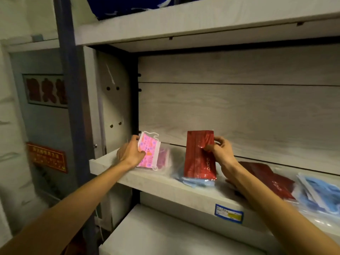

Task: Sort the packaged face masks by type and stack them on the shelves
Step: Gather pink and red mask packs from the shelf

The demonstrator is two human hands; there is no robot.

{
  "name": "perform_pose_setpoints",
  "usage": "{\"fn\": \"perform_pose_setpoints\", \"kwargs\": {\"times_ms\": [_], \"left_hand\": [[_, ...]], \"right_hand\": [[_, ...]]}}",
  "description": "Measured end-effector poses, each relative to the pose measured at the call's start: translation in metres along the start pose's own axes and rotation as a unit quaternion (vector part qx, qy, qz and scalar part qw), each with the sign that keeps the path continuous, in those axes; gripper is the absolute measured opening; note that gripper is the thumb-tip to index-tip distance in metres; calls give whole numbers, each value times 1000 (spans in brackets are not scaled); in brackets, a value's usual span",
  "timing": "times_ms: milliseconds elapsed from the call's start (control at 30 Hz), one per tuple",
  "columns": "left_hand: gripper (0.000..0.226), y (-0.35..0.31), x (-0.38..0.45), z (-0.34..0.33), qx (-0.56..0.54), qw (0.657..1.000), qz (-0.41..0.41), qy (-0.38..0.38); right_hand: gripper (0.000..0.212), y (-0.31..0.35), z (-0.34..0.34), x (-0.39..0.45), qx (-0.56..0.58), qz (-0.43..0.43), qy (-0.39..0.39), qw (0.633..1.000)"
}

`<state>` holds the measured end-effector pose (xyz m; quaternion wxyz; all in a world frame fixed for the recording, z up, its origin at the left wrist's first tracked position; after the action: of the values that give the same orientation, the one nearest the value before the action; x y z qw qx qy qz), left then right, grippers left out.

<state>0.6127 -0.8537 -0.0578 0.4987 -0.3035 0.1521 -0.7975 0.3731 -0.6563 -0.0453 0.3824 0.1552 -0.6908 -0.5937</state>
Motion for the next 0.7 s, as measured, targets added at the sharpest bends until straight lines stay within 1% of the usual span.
{"fn": "perform_pose_setpoints", "kwargs": {"times_ms": [67, 100, 133, 233, 267, 367, 433, 533, 600, 700], "left_hand": [[85, 2, 16, -5, 84, 995, -40, 47], [89, -1, 22, -6, 98, 991, -66, 57], [87, -6, 27, -8, 95, 989, -94, 56], [64, -36, 35, -15, 50, 981, -186, 32], [56, -50, 33, -20, 29, 978, -205, 40], [42, -90, 19, -43, -10, 960, -264, 94], [38, -116, 4, -59, -23, 945, -307, 111], [34, -154, -21, -78, -32, 927, -354, 117], [31, -176, -38, -88, -30, 915, -384, 118], [30, -206, -57, -102, -20, 906, -401, 135]], "right_hand": [[47, -2, -3, 8, -16, -5, -8, 1000], [47, -3, -3, 11, -25, -5, -15, 1000], [46, -2, -3, 13, -36, -4, -25, 999], [42, 4, 7, 16, -56, 1, -79, 995], [41, 6, 13, 15, -66, 2, -94, 993], [42, 11, 39, 6, -74, 4, -136, 988], [41, 13, 62, -5, -85, 25, -156, 984], [38, 20, 101, -21, -179, 57, -159, 969], [37, 21, 127, -27, -215, 46, -160, 963], [39, 19, 160, -32, -262, 14, -145, 954]]}}
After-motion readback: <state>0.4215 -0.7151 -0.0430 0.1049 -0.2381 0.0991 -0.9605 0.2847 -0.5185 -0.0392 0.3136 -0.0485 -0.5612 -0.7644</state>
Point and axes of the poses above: each hand's wrist, its own x-axis towards the middle knuckle, its own z-axis out of the back of the hand, y = z × x, the point moved 2 cm from there along x, towards the middle knuckle, and after that the axes turned 6 degrees about z, right-handed, at the moved point
